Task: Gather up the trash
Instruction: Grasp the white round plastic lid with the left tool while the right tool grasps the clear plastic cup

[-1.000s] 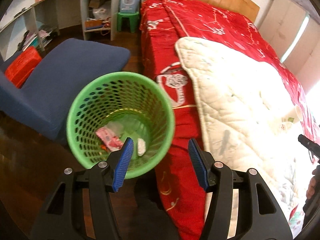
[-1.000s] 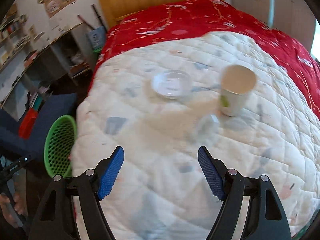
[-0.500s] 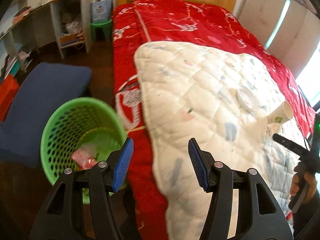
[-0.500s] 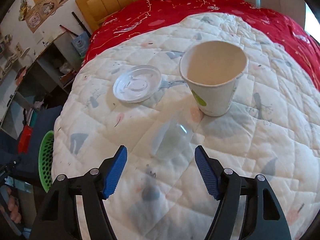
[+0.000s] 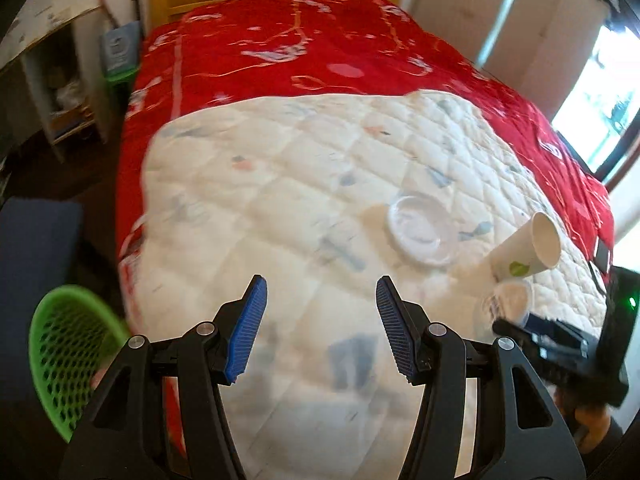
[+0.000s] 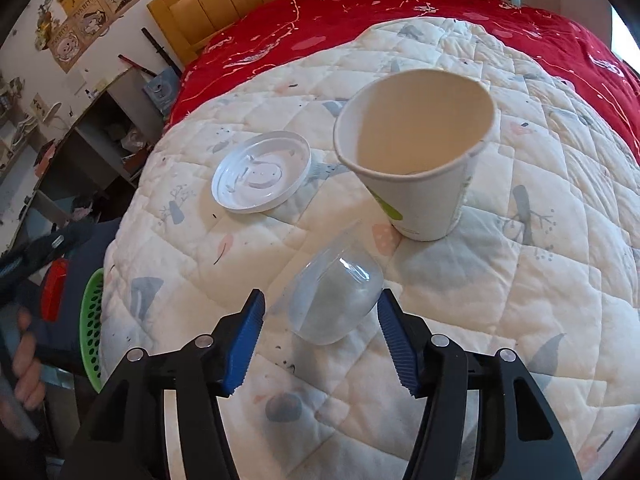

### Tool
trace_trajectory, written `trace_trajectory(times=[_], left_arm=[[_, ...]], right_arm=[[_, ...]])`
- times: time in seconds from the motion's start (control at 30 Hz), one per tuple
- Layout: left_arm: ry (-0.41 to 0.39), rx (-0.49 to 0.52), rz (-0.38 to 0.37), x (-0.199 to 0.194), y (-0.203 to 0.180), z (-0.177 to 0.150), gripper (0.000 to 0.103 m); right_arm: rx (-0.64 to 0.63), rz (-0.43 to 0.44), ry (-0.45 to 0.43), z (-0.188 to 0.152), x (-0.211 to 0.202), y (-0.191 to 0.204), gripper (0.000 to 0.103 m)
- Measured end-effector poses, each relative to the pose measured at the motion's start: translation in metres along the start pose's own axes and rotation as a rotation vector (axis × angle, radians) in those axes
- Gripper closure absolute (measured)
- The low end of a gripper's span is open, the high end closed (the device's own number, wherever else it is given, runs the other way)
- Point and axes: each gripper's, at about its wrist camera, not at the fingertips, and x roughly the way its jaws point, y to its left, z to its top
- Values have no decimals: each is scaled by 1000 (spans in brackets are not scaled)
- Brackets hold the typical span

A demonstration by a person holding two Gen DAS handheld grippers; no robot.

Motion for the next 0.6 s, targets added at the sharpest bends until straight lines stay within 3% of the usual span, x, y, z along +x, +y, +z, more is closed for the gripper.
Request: trace_trajectory(times=[0.23, 0.6], left_arm=[[41, 59, -77, 51, -39, 23, 53], [116, 51, -62, 114, -56, 32, 63]], right_arm=[[-28, 7, 0, -4, -12, -7, 47], [-35, 16, 8, -8, -16, -17, 47]])
